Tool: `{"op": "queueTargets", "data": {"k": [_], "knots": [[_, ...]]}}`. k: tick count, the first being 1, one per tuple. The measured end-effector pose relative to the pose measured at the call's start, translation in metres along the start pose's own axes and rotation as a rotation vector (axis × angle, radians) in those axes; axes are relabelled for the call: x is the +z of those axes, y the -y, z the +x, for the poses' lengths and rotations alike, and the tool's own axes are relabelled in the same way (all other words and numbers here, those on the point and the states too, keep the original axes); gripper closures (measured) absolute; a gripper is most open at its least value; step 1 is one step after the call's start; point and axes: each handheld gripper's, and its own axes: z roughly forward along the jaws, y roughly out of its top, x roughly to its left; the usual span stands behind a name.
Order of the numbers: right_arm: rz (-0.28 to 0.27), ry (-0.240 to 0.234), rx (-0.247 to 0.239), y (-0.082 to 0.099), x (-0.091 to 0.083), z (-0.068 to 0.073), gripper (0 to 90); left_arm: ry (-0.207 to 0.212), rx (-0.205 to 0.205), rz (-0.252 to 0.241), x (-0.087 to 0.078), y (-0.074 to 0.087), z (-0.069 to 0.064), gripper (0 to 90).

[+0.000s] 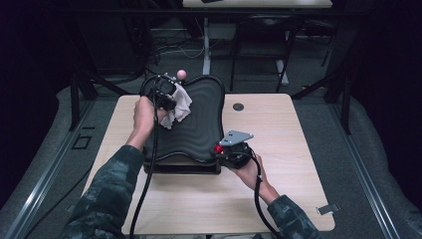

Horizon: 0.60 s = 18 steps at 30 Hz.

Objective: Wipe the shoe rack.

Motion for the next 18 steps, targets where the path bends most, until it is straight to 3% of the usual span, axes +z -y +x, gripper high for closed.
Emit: {"op": "queueTargets", "data": {"k": [18], "knots": [[-0.005,-0.018,0.006,0.000,0.001,-0.001,60.0,0.044,0.051,0.021,-0.010,0.048,-0.019,82.5]]}}
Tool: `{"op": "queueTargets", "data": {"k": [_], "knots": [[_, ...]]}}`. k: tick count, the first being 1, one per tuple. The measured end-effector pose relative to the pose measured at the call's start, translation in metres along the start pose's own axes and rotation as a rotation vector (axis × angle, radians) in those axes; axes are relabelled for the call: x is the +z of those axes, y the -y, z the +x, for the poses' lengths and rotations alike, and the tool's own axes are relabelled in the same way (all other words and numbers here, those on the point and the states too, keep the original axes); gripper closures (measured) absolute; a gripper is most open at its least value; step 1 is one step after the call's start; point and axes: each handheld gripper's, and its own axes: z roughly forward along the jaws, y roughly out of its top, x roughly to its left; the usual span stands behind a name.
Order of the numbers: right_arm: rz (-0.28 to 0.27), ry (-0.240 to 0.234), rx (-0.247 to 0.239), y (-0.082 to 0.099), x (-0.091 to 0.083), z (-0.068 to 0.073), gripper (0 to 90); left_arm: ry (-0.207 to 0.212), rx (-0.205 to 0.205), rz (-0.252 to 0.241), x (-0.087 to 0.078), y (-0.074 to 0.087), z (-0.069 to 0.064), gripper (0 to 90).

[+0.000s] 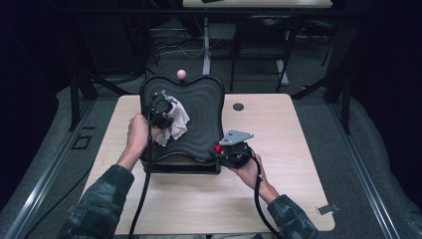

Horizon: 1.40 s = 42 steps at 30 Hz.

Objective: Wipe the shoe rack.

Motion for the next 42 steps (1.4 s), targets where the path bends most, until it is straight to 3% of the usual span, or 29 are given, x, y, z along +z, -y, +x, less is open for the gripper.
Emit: {"op": "queueTargets", "data": {"k": [11,22,42], "knots": [[-0.003,-0.008,-0.002,-0.001,0.002,0.000,60.0,0.045,0.017,0.013,-0.004,0.030,-0.015,82.5],[0.000,-0.014,-0.004,-0.002,0.004,0.000,60.0,0.063,0.024,0.020,-0.008,0.048,-0.024,82.5],[-0.002,-0.032,-0.010,-0.004,0.008,-0.001,59.9,0.068,0.030,0.048,-0.010,0.061,-0.031,82.7]]}}
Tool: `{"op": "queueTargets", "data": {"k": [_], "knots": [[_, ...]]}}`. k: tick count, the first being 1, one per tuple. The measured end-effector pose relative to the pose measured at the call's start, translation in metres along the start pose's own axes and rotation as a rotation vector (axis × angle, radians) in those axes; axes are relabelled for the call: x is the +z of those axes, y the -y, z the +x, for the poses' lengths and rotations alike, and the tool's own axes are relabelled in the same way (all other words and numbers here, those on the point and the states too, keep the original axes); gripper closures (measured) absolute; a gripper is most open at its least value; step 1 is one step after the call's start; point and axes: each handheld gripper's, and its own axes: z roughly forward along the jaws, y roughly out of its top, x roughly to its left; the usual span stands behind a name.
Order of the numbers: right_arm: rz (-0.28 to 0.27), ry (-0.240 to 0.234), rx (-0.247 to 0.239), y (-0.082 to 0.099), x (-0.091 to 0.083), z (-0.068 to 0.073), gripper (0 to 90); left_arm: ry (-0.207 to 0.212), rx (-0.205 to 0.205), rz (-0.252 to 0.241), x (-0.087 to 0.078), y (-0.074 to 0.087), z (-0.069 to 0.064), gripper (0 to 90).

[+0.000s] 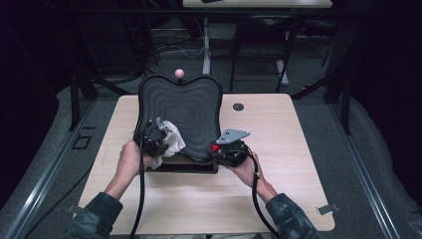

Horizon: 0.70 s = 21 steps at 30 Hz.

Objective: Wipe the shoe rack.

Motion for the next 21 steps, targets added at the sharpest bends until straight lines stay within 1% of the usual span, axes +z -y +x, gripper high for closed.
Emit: {"op": "queueTargets", "data": {"k": [4,8,11,12,14,17,21], "knots": [[0.000,-0.004,-0.008,0.000,0.001,-0.001,59.9,0.002,-0.004,0.001,0.000,-0.001,0.000,82.6],[0.000,-0.004,-0.010,0.000,0.001,-0.001,59.9,0.013,-0.008,-0.012,0.001,-0.007,0.001,82.4],[-0.009,-0.006,-0.008,0.000,0.002,0.000,59.9,0.013,-0.001,-0.018,0.003,-0.016,0.001,82.3],[-0.010,-0.006,-0.008,0.000,0.002,0.000,59.9,0.013,-0.004,-0.022,0.003,-0.019,0.001,82.3],[-0.010,-0.005,-0.007,0.000,0.002,0.000,59.9,0.001,0.000,-0.027,0.005,-0.026,0.002,82.2],[-0.010,-0.005,-0.006,0.000,0.002,0.000,59.9,0.002,-0.006,-0.036,0.006,-0.034,0.006,82.1],[-0.010,-0.006,-0.008,0.000,0.002,0.000,59.8,-0.017,-0.012,-0.044,0.007,-0.044,0.011,82.0]]}}
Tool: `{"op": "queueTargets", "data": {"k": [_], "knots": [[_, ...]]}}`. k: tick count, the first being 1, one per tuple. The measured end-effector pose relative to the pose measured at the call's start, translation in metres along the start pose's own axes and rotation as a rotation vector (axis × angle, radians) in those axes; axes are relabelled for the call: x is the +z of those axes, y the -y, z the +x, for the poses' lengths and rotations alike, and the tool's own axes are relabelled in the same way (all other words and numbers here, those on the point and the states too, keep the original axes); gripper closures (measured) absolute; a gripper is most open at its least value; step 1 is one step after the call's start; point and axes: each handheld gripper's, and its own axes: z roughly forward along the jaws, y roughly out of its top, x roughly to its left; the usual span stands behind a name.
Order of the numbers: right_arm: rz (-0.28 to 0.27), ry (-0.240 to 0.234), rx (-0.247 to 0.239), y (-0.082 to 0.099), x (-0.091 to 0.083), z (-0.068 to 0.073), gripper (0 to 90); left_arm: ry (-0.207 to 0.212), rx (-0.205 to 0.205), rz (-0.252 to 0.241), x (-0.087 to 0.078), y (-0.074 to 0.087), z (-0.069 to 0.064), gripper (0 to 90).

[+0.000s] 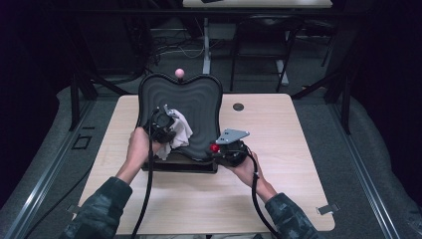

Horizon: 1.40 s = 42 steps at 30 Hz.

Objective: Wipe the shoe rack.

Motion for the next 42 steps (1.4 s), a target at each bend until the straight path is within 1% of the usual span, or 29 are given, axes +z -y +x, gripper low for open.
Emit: {"op": "queueTargets", "data": {"k": [2,5,6,8,9,10,18,21,23,25,27,30,34,35,42], "knots": [[0.000,-0.001,0.001,0.000,0.000,0.000,59.9,0.002,-0.010,-0.007,0.001,-0.005,0.003,81.9],[0.000,-0.001,0.000,0.000,0.000,0.000,59.9,-0.018,-0.011,-0.010,0.002,-0.012,0.008,81.9],[0.002,0.000,-0.001,0.000,0.000,0.000,59.8,-0.017,-0.021,-0.014,0.002,-0.014,0.010,81.8],[-0.002,-0.004,0.002,0.000,0.000,0.000,59.9,-0.021,-0.025,-0.016,0.003,-0.019,0.013,81.8],[-0.003,-0.007,0.002,0.000,0.001,0.000,59.8,-0.034,-0.021,-0.019,0.003,-0.022,0.014,81.8],[-0.002,-0.005,-0.001,0.000,0.001,0.000,59.9,-0.039,-0.024,-0.020,0.004,-0.025,0.015,81.8],[0.000,-0.003,-0.002,0.000,0.000,0.000,59.8,-0.057,-0.051,-0.036,0.008,-0.047,0.025,81.8],[-0.002,-0.006,-0.002,0.000,0.001,0.000,59.9,-0.068,-0.051,-0.040,0.009,-0.056,0.029,81.7],[0.000,-0.003,-0.002,0.000,0.000,0.000,59.8,-0.067,-0.061,-0.044,0.010,-0.062,0.031,81.7],[-0.001,-0.005,-0.001,0.000,0.001,0.000,59.8,-0.080,-0.067,-0.048,0.011,-0.069,0.034,81.7],[0.000,-0.003,-0.001,0.000,0.000,0.000,59.8,-0.080,-0.081,-0.049,0.012,-0.076,0.037,81.7],[-0.001,-0.005,0.000,0.000,0.000,0.000,59.8,-0.092,-0.090,-0.059,0.014,-0.085,0.039,81.7],[-0.002,-0.006,0.000,0.000,0.000,0.000,59.8,-0.108,-0.089,-0.071,0.016,-0.092,0.041,81.6],[-0.002,-0.005,-0.002,0.000,0.000,0.000,59.8,-0.106,-0.096,-0.073,0.016,-0.093,0.041,81.6],[0.002,-0.002,0.003,-0.001,0.000,0.001,59.5,-0.109,-0.098,-0.074,0.017,-0.093,0.042,82.5]]}}
